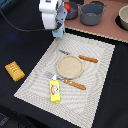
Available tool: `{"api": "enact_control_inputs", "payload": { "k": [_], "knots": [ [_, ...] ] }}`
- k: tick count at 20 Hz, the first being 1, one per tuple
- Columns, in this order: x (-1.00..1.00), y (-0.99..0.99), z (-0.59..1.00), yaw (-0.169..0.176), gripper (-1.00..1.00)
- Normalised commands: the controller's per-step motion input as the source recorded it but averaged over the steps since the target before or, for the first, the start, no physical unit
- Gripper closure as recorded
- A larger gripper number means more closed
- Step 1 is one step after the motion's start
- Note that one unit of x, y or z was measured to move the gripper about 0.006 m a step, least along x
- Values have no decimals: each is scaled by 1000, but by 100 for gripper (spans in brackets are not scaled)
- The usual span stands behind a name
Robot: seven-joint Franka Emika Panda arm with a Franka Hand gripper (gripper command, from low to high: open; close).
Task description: Interact with the objects in diverse but meaningful ways.
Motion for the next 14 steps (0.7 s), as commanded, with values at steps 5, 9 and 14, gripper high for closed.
{"api": "enact_control_inputs", "payload": {
  "k": [5, 9, 14],
  "knots": [
    [947, 177, 585, 0, 100],
    [923, 189, 193, 0, 100],
    [934, 165, 31, 0, 100]
  ]
}}
